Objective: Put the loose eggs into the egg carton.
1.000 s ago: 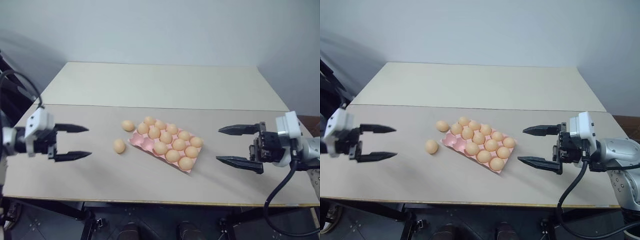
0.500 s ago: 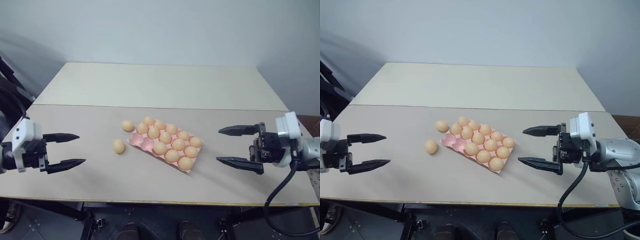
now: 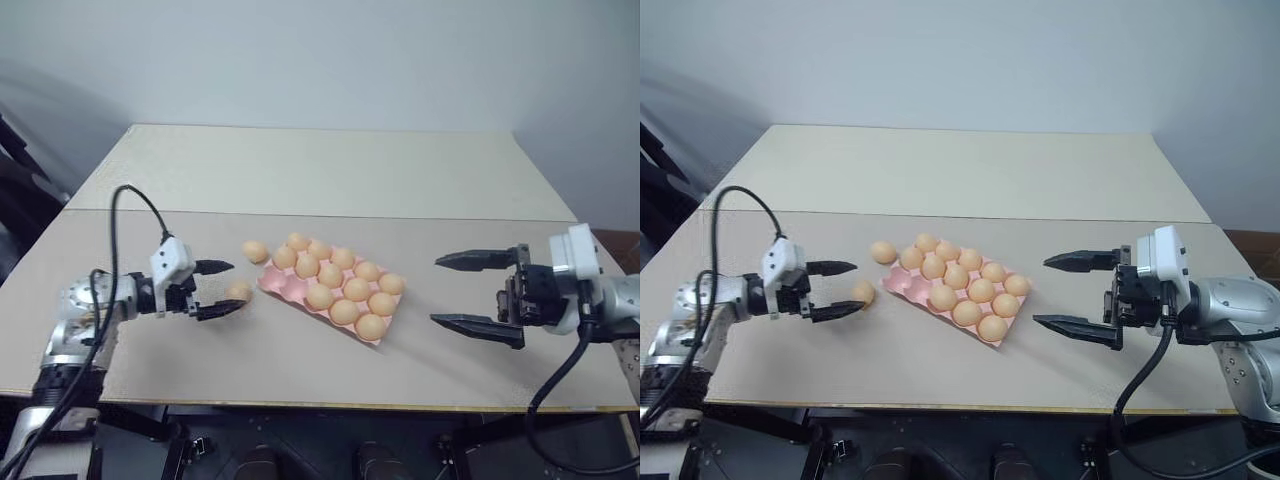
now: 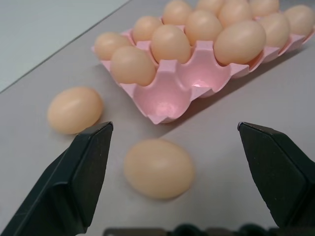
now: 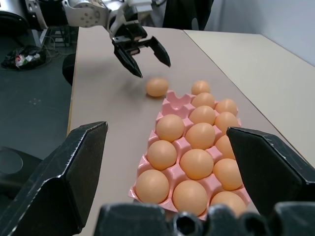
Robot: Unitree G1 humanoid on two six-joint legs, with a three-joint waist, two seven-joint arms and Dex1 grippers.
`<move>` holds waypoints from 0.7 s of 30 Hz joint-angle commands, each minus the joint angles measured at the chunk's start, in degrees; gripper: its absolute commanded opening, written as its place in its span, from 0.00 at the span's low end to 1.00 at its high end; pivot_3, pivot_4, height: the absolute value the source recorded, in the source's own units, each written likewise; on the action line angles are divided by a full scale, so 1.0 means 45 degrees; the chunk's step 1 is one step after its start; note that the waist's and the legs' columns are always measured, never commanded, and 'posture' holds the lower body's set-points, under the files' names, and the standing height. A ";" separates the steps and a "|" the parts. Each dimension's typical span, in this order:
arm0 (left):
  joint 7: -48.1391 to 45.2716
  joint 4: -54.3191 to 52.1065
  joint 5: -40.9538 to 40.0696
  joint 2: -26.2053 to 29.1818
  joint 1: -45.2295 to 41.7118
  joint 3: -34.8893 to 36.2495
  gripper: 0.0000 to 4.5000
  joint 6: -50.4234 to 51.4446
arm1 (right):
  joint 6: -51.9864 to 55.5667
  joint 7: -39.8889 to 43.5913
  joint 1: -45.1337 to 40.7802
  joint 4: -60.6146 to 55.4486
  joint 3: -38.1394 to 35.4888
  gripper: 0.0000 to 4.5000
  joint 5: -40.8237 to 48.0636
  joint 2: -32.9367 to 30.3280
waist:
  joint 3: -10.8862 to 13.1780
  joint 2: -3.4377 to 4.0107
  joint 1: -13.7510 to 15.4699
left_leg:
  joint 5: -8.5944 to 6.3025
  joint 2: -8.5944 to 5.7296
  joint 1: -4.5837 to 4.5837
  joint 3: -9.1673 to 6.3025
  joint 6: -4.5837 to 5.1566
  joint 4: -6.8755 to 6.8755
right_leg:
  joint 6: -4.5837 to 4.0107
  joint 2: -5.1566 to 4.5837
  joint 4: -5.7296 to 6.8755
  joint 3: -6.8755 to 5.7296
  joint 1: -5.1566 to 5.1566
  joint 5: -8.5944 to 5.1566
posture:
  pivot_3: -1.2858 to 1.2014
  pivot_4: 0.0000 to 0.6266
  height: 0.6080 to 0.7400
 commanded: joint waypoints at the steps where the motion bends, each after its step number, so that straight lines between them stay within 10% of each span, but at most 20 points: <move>1: 0.0090 0.1278 0.0620 -0.0243 -0.0646 -0.0390 0.98 -0.0974 | -0.0204 -0.0139 0.0250 -0.0546 -0.0774 1.00 0.0194 -0.0101 | 0.0000 0.0000 -0.0007 | 0.0000 0.0000 0.0000 -0.0001 0.0000 0.0001 | 0.0000 0.0000 0.0002 -0.0001 0.0002 0.0000 | 0.52 0.24 1.00; 6: 0.0512 0.3408 0.1598 -0.0771 -0.1451 -0.0996 0.98 -0.1988 | -0.0147 -0.0273 0.0498 -0.0774 -0.1020 1.00 0.0250 -0.0147 | 0.0000 -0.0001 -0.0019 | 0.0000 -0.0003 0.0005 -0.0006 0.0000 0.0006 | 0.0001 0.0000 0.0004 -0.0001 0.0009 0.0000 | 0.52 0.24 1.00; 14: 0.0592 0.4134 0.1817 -0.1032 -0.2199 -0.0886 0.55 -0.2560 | -0.0094 -0.0403 0.0568 -0.0862 -0.1127 1.00 0.0285 -0.0196 | -0.0001 -0.0001 -0.0033 | 0.0000 -0.0005 0.0000 -0.0011 0.0000 0.0007 | 0.0002 -0.0002 0.0004 -0.0002 0.0009 0.0001 | 0.52 0.24 1.00; 21: -0.1487 0.1882 0.0050 -0.0171 -0.2370 -0.0163 0.55 -0.1321 | -0.0148 -0.0473 0.0487 -0.0797 -0.0944 1.00 0.0206 -0.0109 | 0.0000 -0.0001 -0.0033 | 0.0000 -0.0004 -0.0005 -0.0013 0.0000 0.0007 | 0.0002 -0.0001 0.0007 -0.0003 0.0004 0.0001 | 0.52 0.24 1.00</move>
